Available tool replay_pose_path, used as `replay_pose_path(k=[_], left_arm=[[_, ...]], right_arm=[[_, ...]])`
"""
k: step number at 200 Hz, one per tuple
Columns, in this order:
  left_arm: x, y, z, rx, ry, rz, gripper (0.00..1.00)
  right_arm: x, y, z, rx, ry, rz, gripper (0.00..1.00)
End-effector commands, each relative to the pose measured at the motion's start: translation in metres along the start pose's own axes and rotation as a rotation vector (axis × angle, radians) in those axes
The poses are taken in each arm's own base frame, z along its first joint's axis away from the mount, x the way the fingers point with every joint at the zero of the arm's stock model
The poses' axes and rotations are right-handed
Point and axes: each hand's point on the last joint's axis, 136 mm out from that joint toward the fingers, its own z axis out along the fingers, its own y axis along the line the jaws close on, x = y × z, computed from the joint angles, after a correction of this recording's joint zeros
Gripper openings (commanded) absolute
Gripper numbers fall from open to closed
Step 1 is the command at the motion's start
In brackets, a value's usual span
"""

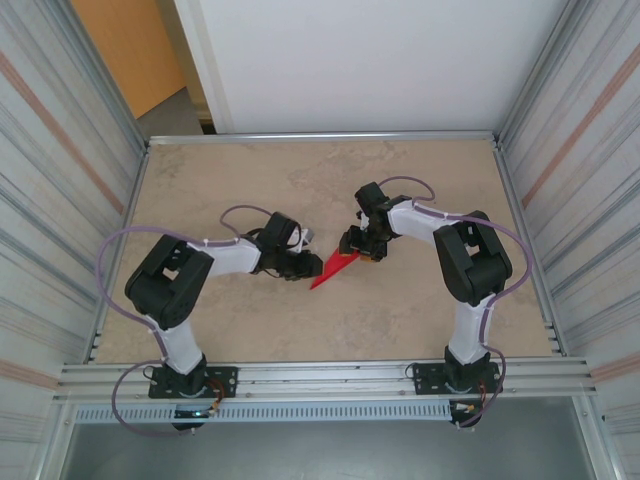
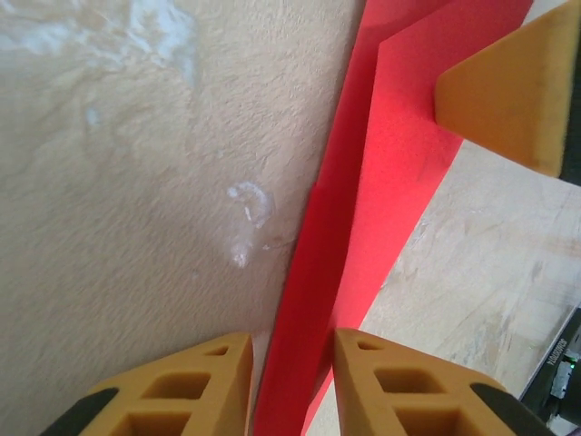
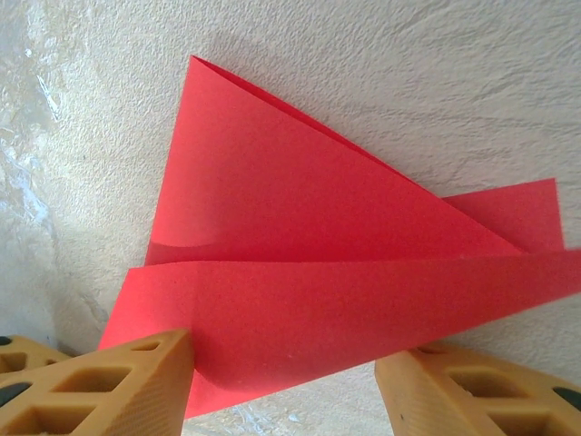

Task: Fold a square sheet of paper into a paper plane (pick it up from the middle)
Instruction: Fold the wing for the fifth time at the center of the table.

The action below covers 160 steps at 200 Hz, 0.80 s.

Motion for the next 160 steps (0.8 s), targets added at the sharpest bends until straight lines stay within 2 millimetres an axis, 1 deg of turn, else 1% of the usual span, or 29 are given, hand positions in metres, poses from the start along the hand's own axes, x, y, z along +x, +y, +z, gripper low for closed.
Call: replay_pose_path(k=[1,18,31,65,82,110,160], left_arm=[[-0.016,-0.012,-0.025,-0.038,-0.084,0.027,0.31],[-0.017,-0.019,-0.029,-0.037,-0.103,0.031,0.31],[-0.016,-0.025,-0.028,-0.028,-0.104,0.036,0.3],[-0.014,-0.044,-0.022,0.029,-0.095,0.047,0.26],[-0.014,-0.053,-0.015,0.078,-0.08,0.041,0.23],[-0.012,-0.054,0.001,0.098,-0.045,0.014,0.19],[-0.013,-0.045,0.014,0.074,-0.022,-0.012,0.17]], right_arm=[[0.026,-0.042,0.061,0.137,0.087,0.013,0.58],[0.026,-0.041,0.061,0.133,0.085,0.017,0.57],[0.026,-0.042,0.06,0.134,0.085,0.021,0.57],[0.027,-0.043,0.062,0.135,0.091,0.025,0.57],[0.027,-0.044,0.063,0.138,0.093,0.026,0.57],[0.027,-0.044,0.063,0.138,0.096,0.033,0.57],[0.029,-0.045,0.065,0.141,0.106,0.037,0.56]])
